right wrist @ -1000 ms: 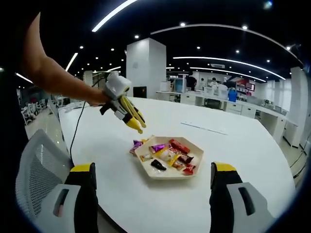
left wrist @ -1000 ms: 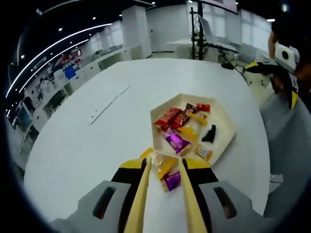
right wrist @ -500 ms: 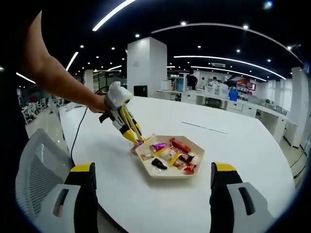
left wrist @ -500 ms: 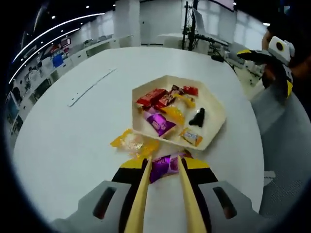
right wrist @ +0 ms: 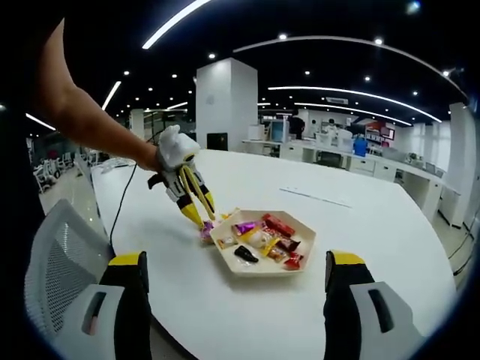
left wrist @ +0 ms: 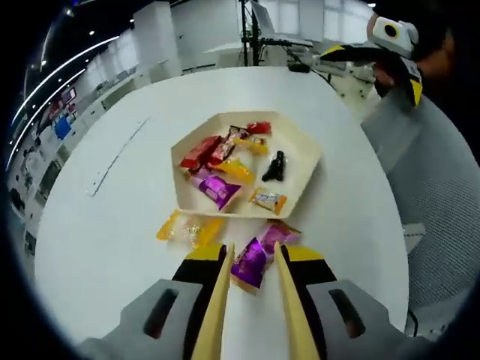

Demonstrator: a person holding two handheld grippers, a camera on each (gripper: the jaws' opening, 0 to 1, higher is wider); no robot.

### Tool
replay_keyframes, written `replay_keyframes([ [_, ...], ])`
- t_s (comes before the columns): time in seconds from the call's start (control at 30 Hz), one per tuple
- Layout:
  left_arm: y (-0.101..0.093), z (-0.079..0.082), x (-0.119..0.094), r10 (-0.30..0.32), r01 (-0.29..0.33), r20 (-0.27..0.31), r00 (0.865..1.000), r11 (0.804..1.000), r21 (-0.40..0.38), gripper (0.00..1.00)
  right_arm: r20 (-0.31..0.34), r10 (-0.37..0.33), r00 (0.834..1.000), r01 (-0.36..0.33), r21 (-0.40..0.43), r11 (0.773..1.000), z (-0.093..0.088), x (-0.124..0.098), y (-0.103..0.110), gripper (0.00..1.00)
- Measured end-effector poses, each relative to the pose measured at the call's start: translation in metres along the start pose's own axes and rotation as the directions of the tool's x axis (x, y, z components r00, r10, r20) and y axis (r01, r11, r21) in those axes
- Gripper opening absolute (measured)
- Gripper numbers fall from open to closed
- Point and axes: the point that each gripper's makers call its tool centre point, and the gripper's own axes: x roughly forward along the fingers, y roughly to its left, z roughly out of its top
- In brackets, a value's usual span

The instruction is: Place the target food into the container with the food tongs after gripping and lifting it, then release it inside without dropping or visibly crushing the food.

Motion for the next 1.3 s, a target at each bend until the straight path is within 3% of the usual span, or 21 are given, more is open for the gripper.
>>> replay_keyframes([
  [0.1, -0.008, 0.005, 0.005, -0.064, 0.065, 0.023, 0.998, 0.996, -0.063, 0.25, -0.001, -0.002, 1.000, 0.002, 0.002, 1.000, 0.000, 0.000, -0.001, 0.96],
  [0.2, -0.013, -0.001, 0.005, -0.083, 0.083, -0.010, 0.996, 0.996, -0.045, 0.25, 0.000, -0.002, 1.000, 0.002, 0.001, 1.000, 0.000, 0.000, 0.000, 0.96],
  [0.27, -0.026, -0.006, 0.000, -0.143, 0.140, -0.021, 0.990, 0.985, -0.101, 0.25, 0.000, -0.004, 1.000, 0.004, 0.000, 1.000, 0.000, 0.000, -0.001, 0.96],
  [0.53, -0.036, -0.019, -0.014, -0.157, 0.155, -0.039, 0.987, 0.987, -0.050, 0.26, 0.000, 0.001, 1.000, -0.001, -0.001, 1.000, 0.000, 0.000, 0.000, 0.96],
  [0.6, -0.033, -0.027, -0.013, -0.133, 0.132, -0.071, 0.989, 0.991, -0.009, 0.26, -0.001, 0.002, 1.000, -0.002, 0.000, 1.000, 0.000, 0.000, 0.001, 0.96],
  [0.77, -0.034, -0.023, -0.009, -0.121, 0.119, -0.042, 0.992, 0.992, -0.052, 0.26, -0.002, -0.001, 1.000, 0.001, -0.003, 1.000, 0.000, 0.000, 0.000, 0.96],
  [0.9, -0.038, -0.034, -0.003, -0.110, 0.109, -0.105, 0.988, 0.994, -0.016, 0.23, -0.001, -0.002, 1.000, 0.002, -0.002, 1.000, 0.000, 0.000, -0.001, 0.96],
  [0.93, -0.032, -0.032, -0.003, -0.079, 0.078, -0.094, 0.992, 0.997, -0.014, 0.23, -0.003, -0.001, 1.000, 0.001, -0.001, 1.000, 0.000, 0.000, 0.000, 0.96],
  [1.3, -0.033, -0.027, -0.011, -0.045, 0.039, -0.079, 0.996, 0.996, -0.082, 0.18, 0.003, -0.003, 1.000, 0.003, -0.001, 1.000, 0.001, 0.000, 0.000, 0.96],
])
